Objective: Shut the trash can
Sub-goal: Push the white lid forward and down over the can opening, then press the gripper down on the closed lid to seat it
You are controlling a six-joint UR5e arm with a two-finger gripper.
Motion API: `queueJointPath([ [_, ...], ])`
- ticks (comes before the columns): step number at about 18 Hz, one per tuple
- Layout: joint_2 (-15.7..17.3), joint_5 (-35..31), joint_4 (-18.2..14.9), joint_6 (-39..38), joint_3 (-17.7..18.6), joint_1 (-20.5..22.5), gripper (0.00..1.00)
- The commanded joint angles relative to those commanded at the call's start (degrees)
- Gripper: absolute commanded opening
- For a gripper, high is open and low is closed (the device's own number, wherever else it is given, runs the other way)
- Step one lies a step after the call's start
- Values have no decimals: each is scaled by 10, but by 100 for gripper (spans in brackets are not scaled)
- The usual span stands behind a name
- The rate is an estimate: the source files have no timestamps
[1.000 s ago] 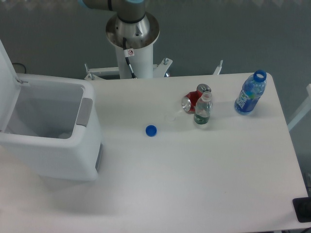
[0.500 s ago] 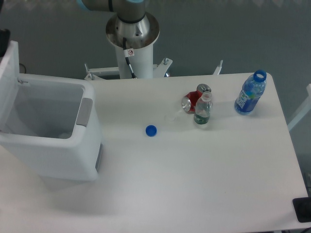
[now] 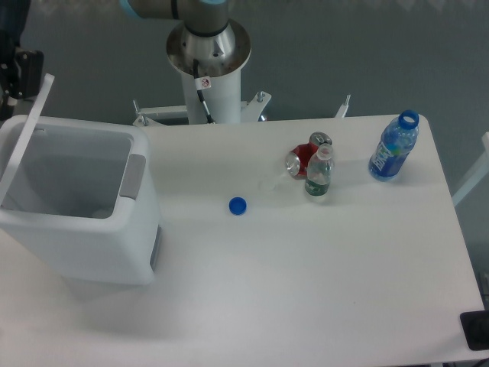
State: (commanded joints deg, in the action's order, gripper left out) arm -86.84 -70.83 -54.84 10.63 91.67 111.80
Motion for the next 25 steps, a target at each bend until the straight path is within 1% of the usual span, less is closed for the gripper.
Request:
queueJointPath([
  [3, -8, -20, 1, 0, 4, 9, 100],
  [12, -10, -27, 0, 1, 13, 55, 100],
  [17, -17, -28, -1, 25, 16, 62, 100],
  [21, -17, -28, 0, 25, 31, 66, 100],
  [25, -18, -28, 1, 25, 34, 67, 100],
])
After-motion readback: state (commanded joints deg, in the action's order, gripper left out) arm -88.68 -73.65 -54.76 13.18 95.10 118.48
